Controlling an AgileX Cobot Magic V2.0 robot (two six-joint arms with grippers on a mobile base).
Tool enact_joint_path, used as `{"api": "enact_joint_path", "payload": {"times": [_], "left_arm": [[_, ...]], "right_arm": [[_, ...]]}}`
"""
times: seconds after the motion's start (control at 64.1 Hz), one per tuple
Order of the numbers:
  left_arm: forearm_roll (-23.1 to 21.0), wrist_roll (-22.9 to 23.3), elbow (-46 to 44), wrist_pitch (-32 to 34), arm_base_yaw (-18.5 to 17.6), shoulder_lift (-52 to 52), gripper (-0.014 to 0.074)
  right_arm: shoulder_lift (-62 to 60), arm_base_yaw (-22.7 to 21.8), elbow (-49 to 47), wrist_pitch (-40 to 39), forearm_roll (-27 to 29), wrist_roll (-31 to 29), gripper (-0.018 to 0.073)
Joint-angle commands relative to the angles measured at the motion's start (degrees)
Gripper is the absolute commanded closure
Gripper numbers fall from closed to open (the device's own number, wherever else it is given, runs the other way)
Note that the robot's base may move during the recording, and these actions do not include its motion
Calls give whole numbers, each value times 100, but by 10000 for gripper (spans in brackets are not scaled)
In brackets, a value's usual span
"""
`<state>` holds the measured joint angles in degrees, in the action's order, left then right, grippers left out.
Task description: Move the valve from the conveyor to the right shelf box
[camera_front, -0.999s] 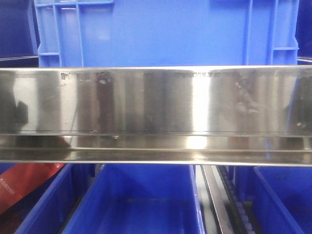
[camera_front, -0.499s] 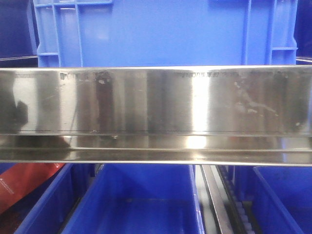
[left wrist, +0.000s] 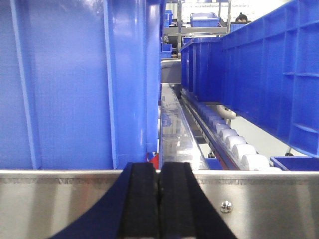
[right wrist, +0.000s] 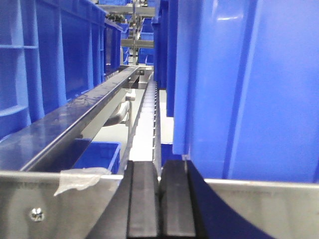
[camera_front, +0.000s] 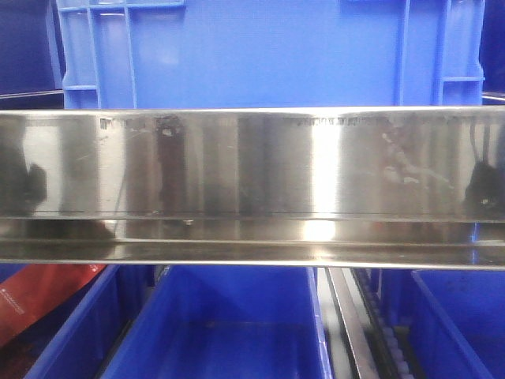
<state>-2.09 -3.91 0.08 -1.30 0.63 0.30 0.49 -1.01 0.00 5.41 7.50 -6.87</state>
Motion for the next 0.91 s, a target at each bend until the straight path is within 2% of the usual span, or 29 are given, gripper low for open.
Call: {"api": "enact_joint_path", "payload": {"times": [0.0, 0.89], "left_arm": [[-32, -15, -8, 95, 10, -30, 707], [-32, -15, -8, 95, 10, -30, 707]], "right_arm": [[-49, 12, 0, -164, -48, 1, 715], [-49, 12, 0, -164, -48, 1, 715]]}}
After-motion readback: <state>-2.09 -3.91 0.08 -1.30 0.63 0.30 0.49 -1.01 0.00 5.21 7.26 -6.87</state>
